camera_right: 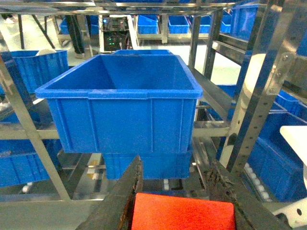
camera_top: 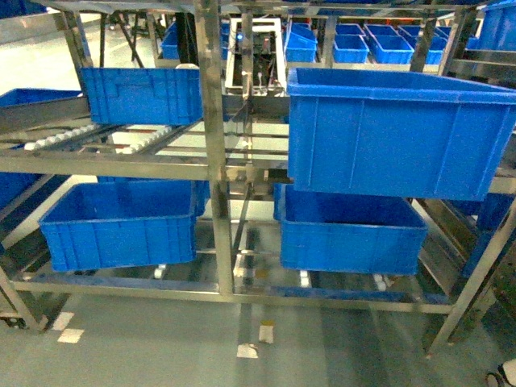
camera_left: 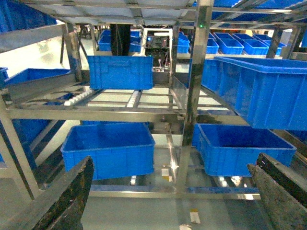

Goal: Place magnetic block on left shelf second layer

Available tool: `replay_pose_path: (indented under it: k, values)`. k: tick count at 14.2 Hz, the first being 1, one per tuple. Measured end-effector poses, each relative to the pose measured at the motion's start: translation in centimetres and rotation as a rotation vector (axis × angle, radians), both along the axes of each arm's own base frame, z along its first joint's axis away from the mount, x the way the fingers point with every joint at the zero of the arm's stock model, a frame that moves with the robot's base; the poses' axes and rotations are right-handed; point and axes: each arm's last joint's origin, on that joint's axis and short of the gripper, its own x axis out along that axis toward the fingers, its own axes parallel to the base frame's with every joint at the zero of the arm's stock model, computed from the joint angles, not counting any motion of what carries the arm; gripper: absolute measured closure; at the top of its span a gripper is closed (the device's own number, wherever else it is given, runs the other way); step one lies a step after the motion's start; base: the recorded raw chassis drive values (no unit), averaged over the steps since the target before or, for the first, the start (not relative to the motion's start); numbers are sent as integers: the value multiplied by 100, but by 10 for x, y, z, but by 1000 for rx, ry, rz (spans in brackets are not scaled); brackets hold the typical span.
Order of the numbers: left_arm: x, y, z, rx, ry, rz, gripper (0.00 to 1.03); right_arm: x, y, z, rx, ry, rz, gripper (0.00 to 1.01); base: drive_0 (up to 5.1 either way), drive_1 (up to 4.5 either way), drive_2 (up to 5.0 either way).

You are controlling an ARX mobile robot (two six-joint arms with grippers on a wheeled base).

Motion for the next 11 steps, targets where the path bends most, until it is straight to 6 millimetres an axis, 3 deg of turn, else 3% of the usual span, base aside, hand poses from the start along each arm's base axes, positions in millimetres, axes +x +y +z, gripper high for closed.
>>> replay_pose_path:
  k: [1,11]
  values:
    - [0,0,0,0,-4,0,5,0,-1,-1,-1,11,-11,67,0,0,0]
    - [0,0,0,0,-2,-1,5,0,-1,0,-1,1,-13,67,-8,425,-441]
